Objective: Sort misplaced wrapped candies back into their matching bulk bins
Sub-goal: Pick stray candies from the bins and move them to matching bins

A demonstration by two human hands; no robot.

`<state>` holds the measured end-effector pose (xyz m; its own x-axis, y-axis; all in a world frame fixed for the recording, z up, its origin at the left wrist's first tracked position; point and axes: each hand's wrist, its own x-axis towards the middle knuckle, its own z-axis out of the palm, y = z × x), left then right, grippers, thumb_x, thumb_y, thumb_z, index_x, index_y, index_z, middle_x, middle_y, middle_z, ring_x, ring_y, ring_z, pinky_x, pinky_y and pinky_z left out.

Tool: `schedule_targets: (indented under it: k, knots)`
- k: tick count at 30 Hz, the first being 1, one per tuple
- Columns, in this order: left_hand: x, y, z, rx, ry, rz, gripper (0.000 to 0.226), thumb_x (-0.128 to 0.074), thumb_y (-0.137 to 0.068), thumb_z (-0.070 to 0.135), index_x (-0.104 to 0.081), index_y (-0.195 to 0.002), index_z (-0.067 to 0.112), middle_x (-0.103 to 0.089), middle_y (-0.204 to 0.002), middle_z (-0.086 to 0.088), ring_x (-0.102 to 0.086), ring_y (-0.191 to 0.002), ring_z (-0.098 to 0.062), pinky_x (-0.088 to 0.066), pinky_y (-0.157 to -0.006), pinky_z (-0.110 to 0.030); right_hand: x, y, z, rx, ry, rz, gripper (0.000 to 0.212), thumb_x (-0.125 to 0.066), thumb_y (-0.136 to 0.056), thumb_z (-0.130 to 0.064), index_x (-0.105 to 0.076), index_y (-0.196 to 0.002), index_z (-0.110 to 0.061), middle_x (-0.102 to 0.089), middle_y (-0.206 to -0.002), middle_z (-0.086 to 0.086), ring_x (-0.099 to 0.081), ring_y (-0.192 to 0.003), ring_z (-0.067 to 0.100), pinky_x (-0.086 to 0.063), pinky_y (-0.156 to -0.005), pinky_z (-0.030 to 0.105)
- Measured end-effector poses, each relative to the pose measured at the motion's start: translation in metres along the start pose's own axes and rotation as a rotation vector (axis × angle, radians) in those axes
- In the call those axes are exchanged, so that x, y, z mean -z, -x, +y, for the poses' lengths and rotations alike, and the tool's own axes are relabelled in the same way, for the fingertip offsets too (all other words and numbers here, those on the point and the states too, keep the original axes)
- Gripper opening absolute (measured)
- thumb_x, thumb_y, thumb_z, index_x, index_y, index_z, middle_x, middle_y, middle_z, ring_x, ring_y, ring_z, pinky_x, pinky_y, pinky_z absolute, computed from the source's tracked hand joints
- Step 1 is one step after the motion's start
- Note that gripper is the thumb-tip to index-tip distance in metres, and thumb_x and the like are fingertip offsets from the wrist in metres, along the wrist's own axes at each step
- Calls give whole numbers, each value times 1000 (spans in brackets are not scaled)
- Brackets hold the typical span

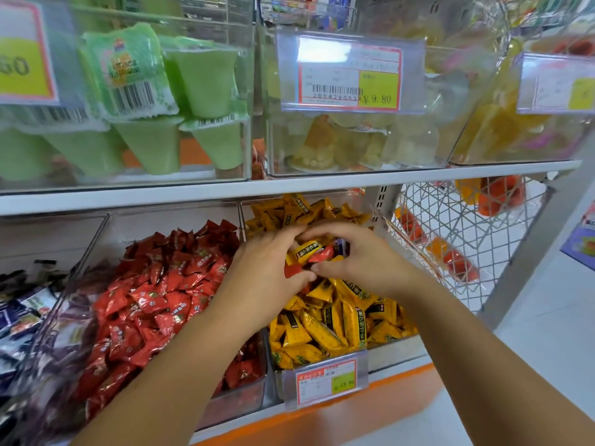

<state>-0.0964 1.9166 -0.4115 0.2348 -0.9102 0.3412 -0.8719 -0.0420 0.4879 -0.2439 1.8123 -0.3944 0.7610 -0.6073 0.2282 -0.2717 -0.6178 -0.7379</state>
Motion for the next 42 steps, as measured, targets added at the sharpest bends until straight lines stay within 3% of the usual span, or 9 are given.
schedule_targets:
  k: [5, 15, 23, 27, 29, 31, 35, 39, 42]
  knots:
    - [1, 4, -2, 9, 76, 32, 55, -67, -88, 31, -45, -137, 40, -59, -100, 22, -50, -106, -2, -38, -93, -23, 9, 11, 11, -67, -54, 108, 45, -76, -80, -13, -61, -116, -35, -57, -113, -22, -60, -99, -2, -50, -85, 16]
    - [-2, 1, 14, -140, -225, 125, 65, -59, -75, 64, -46, -134, 39, -55, -116, 11, -46, -114, -19, -35, -94, -37, -2, 7, 22, -18, 69, 280, 49, -69, -87, -24, -52, -132, -26, -54, -114, -23, -47, -96, -18, -30, -79, -7]
    - [-11, 3, 30, -137, -294, -33, 102, -46, -62, 87, -13, -146, 40, -23, -148, 18, -20, -134, -12, -20, -107, -36, -9, -10, 33, -14, 233, 280, 44, -63, -91, -25, -51, -133, -20, -62, -121, -3, -55, -108, 11, -37, -81, 16]
    - [-14, 0, 26, -106, -271, -78, 98, -49, -68, 84, -8, -147, 43, -19, -152, 19, -16, -138, -12, -18, -111, -37, 8, -7, 23, -14, 125, 347, 33, -53, -97, -24, -53, -130, -20, -65, -99, -5, -59, -83, -1, -46, -72, 16]
    - [-10, 0, 27, -59, -166, -60, 91, -52, -71, 78, -14, -147, 44, -25, -151, 18, -19, -137, -12, -18, -112, -36, 20, 0, 14, -61, 30, 382, 32, -46, -100, -31, -51, -130, -24, -62, -90, -6, -57, -74, -6, -43, -63, 11]
    - [-7, -1, 26, -38, -6, -9, 81, -59, -75, 68, -24, -145, 47, -36, -145, 18, -28, -133, -12, -25, -111, -35, 28, 8, 5, -114, -31, 337, 32, -39, -101, -39, -48, -131, -32, -65, -96, -2, -59, -81, 1, -46, -70, 20]
    - [-8, 1, 22, -103, 140, 109, 67, -70, -80, 46, -40, -139, 46, -51, -126, 15, -44, -119, -12, -39, -101, -34, 15, 17, -12, -72, -132, 79, 26, -39, -101, -37, -38, -128, -38, -68, -92, -11, -62, -76, 0, -52, -73, 25]
    - [-7, 3, 19, -109, 241, 191, 47, -75, -80, 27, -60, -123, 40, -59, -115, 11, -50, -111, -13, -44, -95, -38, -1, 17, -15, -26, -100, 16, 50, -44, -97, -47, -27, -144, -38, -58, -127, -9, -56, -113, 4, -47, -99, 35]
    - [-4, 5, 17, -161, 252, 239, 22, -69, -78, 31, -71, -99, 31, -63, -101, 14, -56, -100, -13, -47, -88, -41, -4, 16, -17, -21, -96, 3, 68, -49, -94, -47, -12, -151, -39, -50, -139, -9, -52, -120, 7, -43, -105, 39]
